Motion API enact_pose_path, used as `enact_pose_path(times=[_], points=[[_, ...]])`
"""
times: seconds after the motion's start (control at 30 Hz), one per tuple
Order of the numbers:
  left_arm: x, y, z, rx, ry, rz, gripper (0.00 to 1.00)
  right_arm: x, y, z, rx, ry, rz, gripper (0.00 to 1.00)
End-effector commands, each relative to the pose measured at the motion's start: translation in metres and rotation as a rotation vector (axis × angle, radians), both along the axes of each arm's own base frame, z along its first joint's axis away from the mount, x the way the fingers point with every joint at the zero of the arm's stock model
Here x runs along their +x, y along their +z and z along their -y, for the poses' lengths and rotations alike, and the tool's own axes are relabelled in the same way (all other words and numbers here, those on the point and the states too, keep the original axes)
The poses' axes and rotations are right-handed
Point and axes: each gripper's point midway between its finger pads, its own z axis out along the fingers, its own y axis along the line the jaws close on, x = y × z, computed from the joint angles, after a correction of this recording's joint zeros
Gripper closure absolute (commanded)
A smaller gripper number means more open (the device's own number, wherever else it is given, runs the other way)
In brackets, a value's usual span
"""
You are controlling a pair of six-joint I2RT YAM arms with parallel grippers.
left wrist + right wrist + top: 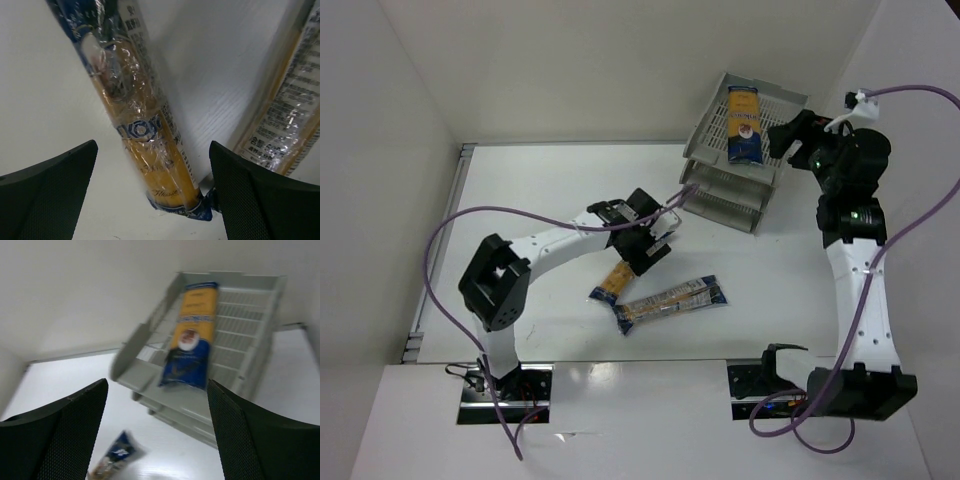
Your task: Place and organize the pasta boxes and bags onto the shelf
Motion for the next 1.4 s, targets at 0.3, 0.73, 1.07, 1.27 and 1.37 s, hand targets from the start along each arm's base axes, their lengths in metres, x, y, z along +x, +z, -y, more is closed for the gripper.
enact_pose_path(times=[0.3, 0.73, 1.07, 1.27, 1.37], points=[[-0.006, -0.030, -0.024, 0.079, 0.097, -0.055, 0.00, -0.066, -0.021, 0.032, -0.207, -0.164, -0.043, 0.14], [-0.009, -0.069, -0.058, 0.004, 0.300, -0.292, 0.00, -0.060, -0.016, 0.015, -0.191, -0.074, 0.010, 0.12], [0.015, -0.041, -0.028, -0.094, 0.176, -0.248, 0.00, -0.048, -0.023, 0.015, -0.178, -0.065, 0.008, 0.12], [0.027, -0.068, -0.038, 0.032, 0.155, -0.203, 0.00, -0.048, -0.023, 0.013, -0.178, -0.056, 0.009, 0.12], [0.024, -0.078, -0.053, 0.116, 0.171, -0.210, 0.00, -0.049, -0.019, 0.012, -0.204, -0.046, 0.022, 0.12]])
